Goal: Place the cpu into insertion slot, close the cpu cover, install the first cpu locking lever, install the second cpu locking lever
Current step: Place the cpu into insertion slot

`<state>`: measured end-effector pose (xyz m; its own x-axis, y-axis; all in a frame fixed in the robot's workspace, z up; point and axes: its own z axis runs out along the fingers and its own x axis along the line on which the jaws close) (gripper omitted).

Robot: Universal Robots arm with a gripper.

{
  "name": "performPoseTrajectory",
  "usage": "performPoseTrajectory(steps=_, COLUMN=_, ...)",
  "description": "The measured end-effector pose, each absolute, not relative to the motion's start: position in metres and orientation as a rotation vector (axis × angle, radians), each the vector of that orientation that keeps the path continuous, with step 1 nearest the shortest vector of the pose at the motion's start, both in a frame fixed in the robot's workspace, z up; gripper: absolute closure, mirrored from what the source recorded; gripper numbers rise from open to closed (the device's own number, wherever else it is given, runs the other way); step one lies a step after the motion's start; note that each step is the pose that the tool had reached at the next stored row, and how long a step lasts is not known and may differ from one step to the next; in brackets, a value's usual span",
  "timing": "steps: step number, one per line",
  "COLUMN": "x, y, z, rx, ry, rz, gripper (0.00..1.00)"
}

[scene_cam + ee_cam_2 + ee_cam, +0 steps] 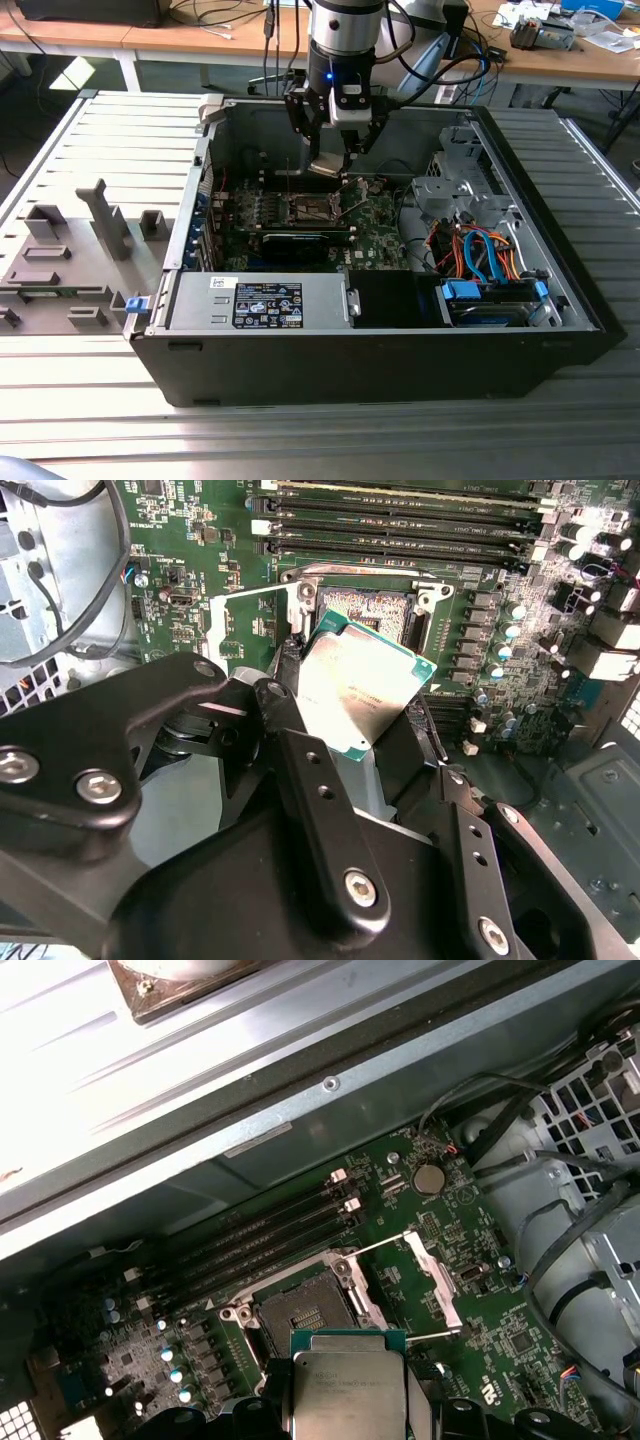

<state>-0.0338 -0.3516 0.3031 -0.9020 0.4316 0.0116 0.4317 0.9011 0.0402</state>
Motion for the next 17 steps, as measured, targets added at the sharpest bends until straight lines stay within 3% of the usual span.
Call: performPoseTrajectory(steps=17, x=-0.0339, y=-0.3516, z=0.3031, rx=-0.709, ry=-3.058, rz=-0.065, gripper=0.46)
